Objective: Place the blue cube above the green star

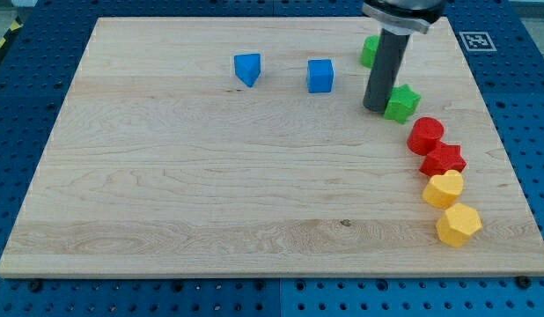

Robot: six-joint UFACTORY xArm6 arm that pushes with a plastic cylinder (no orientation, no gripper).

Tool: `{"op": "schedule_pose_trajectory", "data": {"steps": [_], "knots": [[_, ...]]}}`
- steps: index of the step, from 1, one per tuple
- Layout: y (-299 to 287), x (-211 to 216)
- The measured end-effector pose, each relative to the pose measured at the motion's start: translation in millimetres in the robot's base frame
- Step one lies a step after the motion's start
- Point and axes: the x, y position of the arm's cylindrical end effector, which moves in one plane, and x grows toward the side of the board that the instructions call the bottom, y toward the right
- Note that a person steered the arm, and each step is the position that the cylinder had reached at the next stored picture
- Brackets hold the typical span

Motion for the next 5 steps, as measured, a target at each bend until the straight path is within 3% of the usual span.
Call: {"op": "schedule_pose_trajectory", "data": {"steps": [2, 5], "knots": [[6, 4], [-144, 11]]}}
